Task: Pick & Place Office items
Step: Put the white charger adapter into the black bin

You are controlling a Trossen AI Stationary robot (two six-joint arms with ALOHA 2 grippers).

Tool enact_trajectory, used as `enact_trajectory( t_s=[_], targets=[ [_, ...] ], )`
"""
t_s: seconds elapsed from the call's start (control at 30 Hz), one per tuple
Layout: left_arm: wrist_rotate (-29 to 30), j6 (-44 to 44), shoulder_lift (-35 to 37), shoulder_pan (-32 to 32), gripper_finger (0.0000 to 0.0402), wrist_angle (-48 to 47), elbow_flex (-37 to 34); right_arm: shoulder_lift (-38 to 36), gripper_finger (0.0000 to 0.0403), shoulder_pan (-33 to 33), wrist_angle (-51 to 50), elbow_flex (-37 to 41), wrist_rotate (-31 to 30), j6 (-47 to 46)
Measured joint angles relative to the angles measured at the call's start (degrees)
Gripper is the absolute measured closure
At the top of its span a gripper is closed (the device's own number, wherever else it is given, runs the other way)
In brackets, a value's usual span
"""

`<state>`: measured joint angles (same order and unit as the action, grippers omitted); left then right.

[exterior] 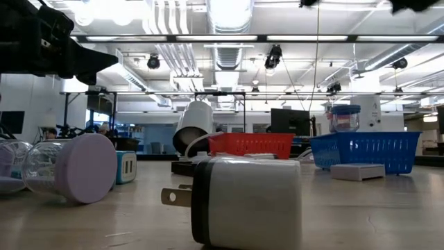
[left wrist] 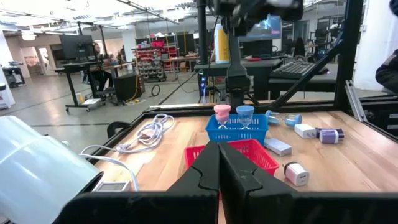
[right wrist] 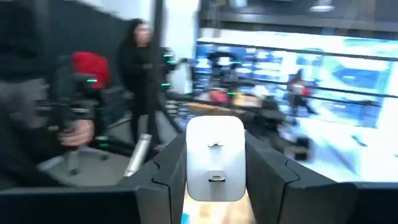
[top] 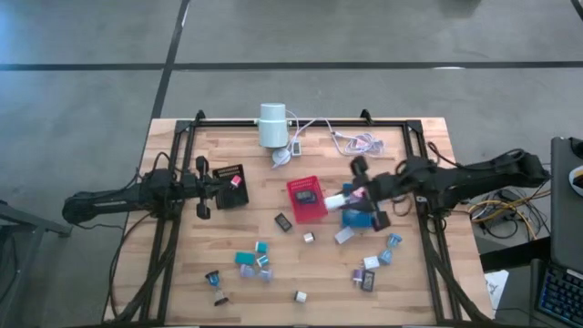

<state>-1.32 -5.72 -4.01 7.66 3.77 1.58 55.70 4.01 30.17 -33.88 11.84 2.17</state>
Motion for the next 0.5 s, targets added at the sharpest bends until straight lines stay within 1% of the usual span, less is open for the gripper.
enact_trajectory(
  t_s=[0.07,0.13,0.27,0.37,0.5],
  targets=[
    [-0.02,0.0,0.0,-0.02,0.0399,-0.02,0.0,-3.52,0.0287,-0.07,2.98,5.27,-3.09,-0.11],
    [-0.02,0.0,0.0,0.0,0.0399,0.0,0.0,-6.24,0.0287,-0.05,7.72,10.63,-4.87,0.15],
    [-0.13,-0.02,0.0,0.0,0.0399,-0.02,0.0,-9.62,0.0287,-0.05,17.61,19.29,-7.93,-0.21],
    [-0.13,-0.02,0.0,-0.02,0.0399,-0.01,0.0,-11.71,0.0287,-0.05,20.7,23.51,-9.58,-0.34],
    [-0.12,-0.02,0.0,-0.02,0.0399,0.0,0.0,-14.5,0.0287,-0.08,21.13,27.1,-10.75,-0.48]
  ],
)
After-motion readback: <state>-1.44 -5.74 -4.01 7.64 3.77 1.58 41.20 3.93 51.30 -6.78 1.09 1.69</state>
